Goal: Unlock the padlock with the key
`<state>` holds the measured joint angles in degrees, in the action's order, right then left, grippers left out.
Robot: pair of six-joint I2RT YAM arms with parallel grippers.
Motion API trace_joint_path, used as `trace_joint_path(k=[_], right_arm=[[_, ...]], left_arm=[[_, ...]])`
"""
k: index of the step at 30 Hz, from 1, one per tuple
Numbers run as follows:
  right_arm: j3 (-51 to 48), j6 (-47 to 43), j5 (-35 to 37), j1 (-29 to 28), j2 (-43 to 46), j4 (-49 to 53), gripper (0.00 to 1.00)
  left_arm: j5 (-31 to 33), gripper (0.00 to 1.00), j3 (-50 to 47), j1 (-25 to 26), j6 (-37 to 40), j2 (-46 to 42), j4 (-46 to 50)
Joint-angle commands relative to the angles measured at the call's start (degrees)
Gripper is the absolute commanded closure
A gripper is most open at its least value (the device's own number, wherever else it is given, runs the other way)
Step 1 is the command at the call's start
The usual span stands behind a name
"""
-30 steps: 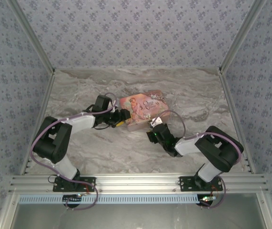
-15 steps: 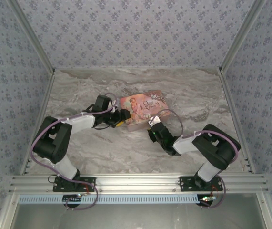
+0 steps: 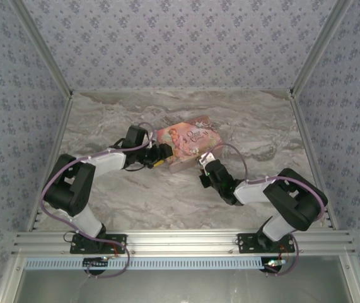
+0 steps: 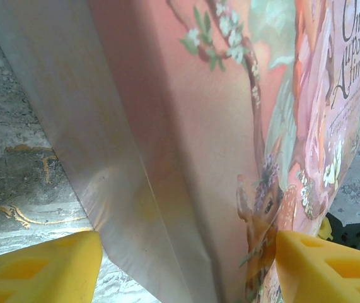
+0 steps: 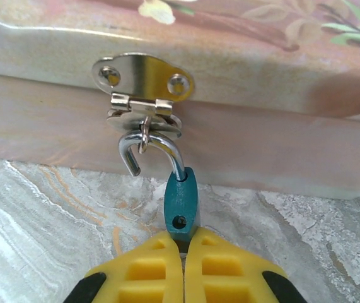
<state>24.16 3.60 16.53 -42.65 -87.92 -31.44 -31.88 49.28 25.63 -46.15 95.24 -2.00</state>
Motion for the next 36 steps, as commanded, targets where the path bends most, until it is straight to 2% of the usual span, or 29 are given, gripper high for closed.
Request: trace_joint_path(k=[1,10,22,36], right_arm=[[-1.49,1.83,-6.29,1.87,1.37,-1.82,0.94],[-2.32,12.17,-19.1,6.68,0.27,-8.38,0.94],[-2.54,27.22,-22.67,7.84,-5.75,-21.39,0.94],[-1.32,35.82,-25.39,9.83,-11.25,-31.38,0.94]], left_arm=[[3.76,0.29,-1.59,0.39,0.8,0.47,4.71],[3.85,0.29,-2.26,0.39,0.74,0.03,4.55],[3.8,0.29,-3.4,0.74,0.2,0.56,3.06],[4.08,0.29,-4.22,0.75,0.02,1.44,2.0]])
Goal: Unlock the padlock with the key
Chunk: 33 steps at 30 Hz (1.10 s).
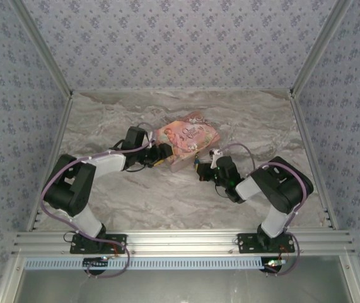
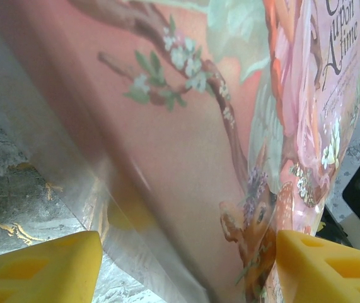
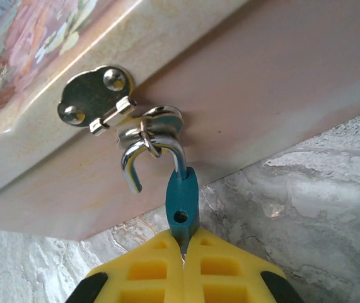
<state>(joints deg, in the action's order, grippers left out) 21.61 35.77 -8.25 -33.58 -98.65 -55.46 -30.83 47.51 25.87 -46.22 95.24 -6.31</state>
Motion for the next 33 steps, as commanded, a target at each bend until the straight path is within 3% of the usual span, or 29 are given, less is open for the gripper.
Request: trace_joint_path(k=[1,12,33], right_arm=[[1.43,4.53,-0.46,0.89,-0.87,-7.42,0.94],[-0.14,10.98,1.48,1.72,-3.72,-9.1,0.95],[1.46,21.65,-2.03,5.24,-3.12,-15.48,0.95]], left_arm=[[3.06,0.29,-2.49,0.5,0.06,1.44,6.31],[3.23,0.29,-2.59,0.5,0.02,1.33,6.29],[3.34,0.29,-2.26,0.5,0.26,1.61,6.57]])
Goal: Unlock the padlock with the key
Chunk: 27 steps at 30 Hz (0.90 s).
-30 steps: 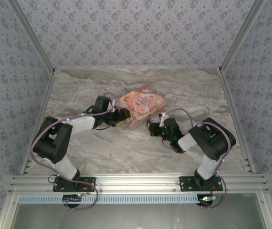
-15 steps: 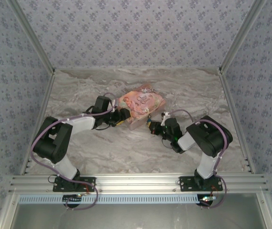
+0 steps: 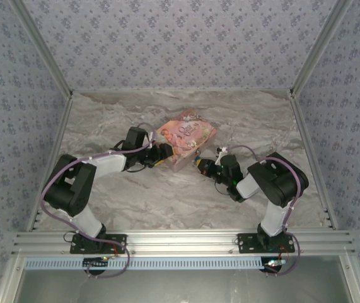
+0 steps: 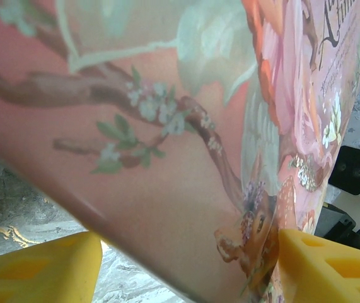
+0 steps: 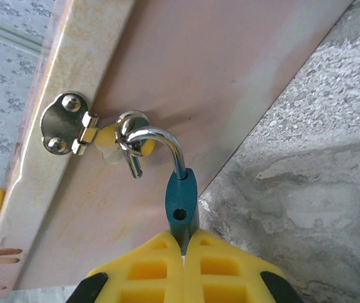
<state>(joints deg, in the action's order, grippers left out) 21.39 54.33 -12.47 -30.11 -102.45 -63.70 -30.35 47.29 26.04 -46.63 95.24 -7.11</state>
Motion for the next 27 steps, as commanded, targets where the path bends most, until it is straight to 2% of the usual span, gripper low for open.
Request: trace_joint_path(k=[1,9,16,20,24,27], right_arm=[[1.83,3.5,2.06,2.01,0.84,-7.26,0.95],[3.81,5.53,1.12,3.64,1.55,-5.74,0.95],[6.19,3.44,-0.95,3.94,0.22,-1.85,0.95],[5.29,2.88,-0.9,3.87,-1.24,-3.23,0.94],[3.52,0.0,-0.7,4.54,-0.63,-3.2,0.85],[2.91,-3.61,-2.95,5.34,0.6,-1.54,0.72]], left_arm=[[2.84,0.29,-2.13,0.32,0.67,1.61,7.39],[2.93,0.29,-2.65,0.37,0.7,1.7,7.11],[2.75,0.29,-2.91,0.5,0.66,1.7,6.76],[3.11,0.29,-3.08,0.5,0.65,1.58,6.67],[3.26,0.29,-3.08,0.5,0.74,1.26,7.03],[3.45,0.29,-3.02,0.5,0.91,0.91,7.27]])
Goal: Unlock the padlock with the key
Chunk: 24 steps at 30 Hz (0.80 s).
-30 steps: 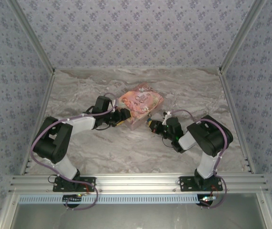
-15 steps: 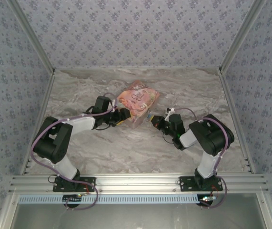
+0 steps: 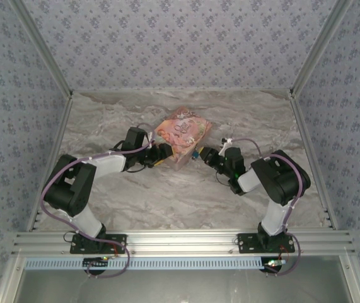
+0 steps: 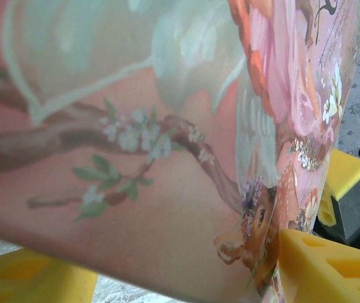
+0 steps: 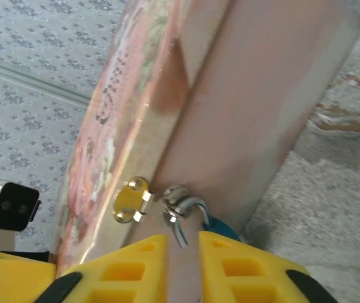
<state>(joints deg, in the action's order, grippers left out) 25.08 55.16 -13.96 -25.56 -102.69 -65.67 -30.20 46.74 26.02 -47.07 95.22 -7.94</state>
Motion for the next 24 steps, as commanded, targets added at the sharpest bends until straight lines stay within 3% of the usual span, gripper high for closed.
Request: trace_joint_path(k=[1,4,9,24], right_arm=[[-0.83,-5.9,-2.35,1.06,1.45,1.76,0.68],[-1.35,-9.62,-3.38,1.61,2.78,5.38,0.58],[-0.21,-13.18,-8.61,2.6,0.42,5.29,0.51],[6.19,-13.28,-13.2,3.24,-9.56,3.54,0.64]], left_arm=[[3.43,0.29,-2.44,0.45,1.43,0.77,8.22],[3.48,0.29,-2.44,0.35,1.35,0.67,8.37],[3.31,0.3,-2.5,0.35,1.09,0.76,8.12],[3.39,0.3,-2.49,0.26,1.08,0.32,8.38]])
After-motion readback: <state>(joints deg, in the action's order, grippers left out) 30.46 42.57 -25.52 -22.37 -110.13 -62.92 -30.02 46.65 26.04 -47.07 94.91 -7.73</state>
